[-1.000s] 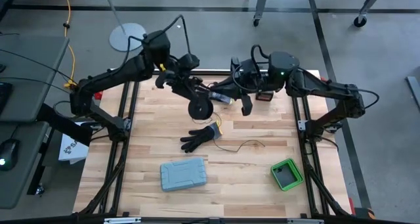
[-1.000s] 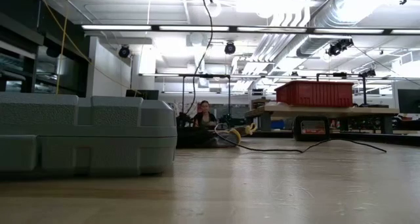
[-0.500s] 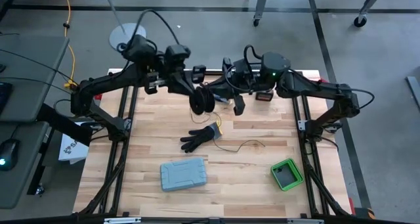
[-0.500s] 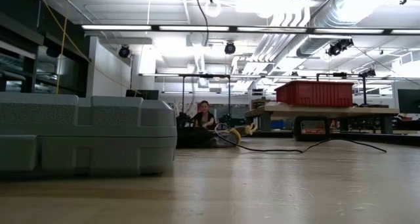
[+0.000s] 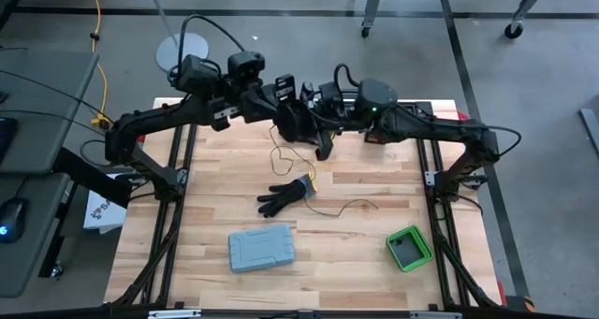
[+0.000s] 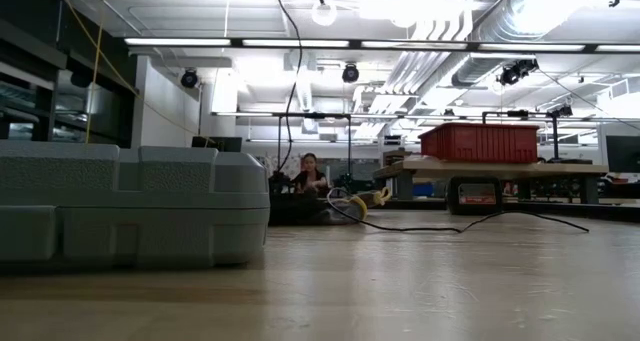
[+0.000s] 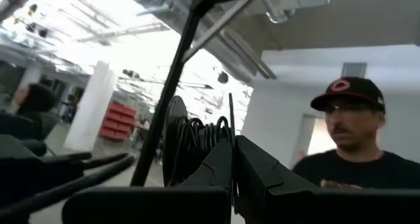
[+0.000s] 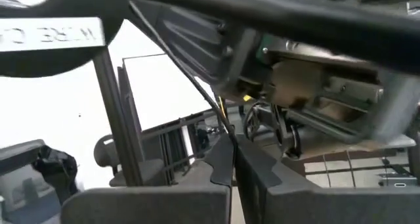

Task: Coil cords
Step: Coil the black wire cable onto the black spool

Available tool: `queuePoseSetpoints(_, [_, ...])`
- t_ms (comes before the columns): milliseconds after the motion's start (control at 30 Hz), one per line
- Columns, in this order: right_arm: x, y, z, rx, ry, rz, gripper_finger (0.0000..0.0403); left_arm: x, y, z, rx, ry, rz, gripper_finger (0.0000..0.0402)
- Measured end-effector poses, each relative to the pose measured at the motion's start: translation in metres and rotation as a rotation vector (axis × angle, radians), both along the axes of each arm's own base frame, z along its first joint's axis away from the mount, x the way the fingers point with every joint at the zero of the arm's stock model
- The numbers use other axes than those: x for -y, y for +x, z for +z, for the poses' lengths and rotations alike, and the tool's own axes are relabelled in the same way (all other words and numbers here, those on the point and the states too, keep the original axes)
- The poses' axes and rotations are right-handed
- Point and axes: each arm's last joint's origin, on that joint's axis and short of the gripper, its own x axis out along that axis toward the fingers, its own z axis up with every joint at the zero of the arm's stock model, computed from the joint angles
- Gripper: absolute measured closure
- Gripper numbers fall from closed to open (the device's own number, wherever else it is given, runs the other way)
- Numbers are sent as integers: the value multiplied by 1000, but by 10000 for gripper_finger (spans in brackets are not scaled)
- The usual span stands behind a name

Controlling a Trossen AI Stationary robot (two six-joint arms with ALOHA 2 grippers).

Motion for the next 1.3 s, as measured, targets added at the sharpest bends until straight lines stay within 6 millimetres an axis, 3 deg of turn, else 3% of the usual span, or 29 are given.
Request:
queuePoseSetpoints(133, [-1,2,-3,-18,4,4,403,-7,0,-1,34,25,65,402])
queuePoseSetpoints(400, [-4,0,-3,-42,-2,2,403,-49,-26,8,48,31,211,401])
queuePoseSetpoints(633, [-3,0,-2,-32,-26,-113,398,-71,-39,9,64,86,305,401])
queuePoseSetpoints(733, [-1,2,-7,-75,-20,-160,368,-75,-41,9,71,93,332,401])
queuePoseSetpoints(1033, [8,3,-19,-201,-110,-487,228,-75,-41,9,72,109,328,401])
queuePoseSetpoints(1300, [11,2,-25,-270,-151,-540,209,-75,-50,15,126,147,395,401])
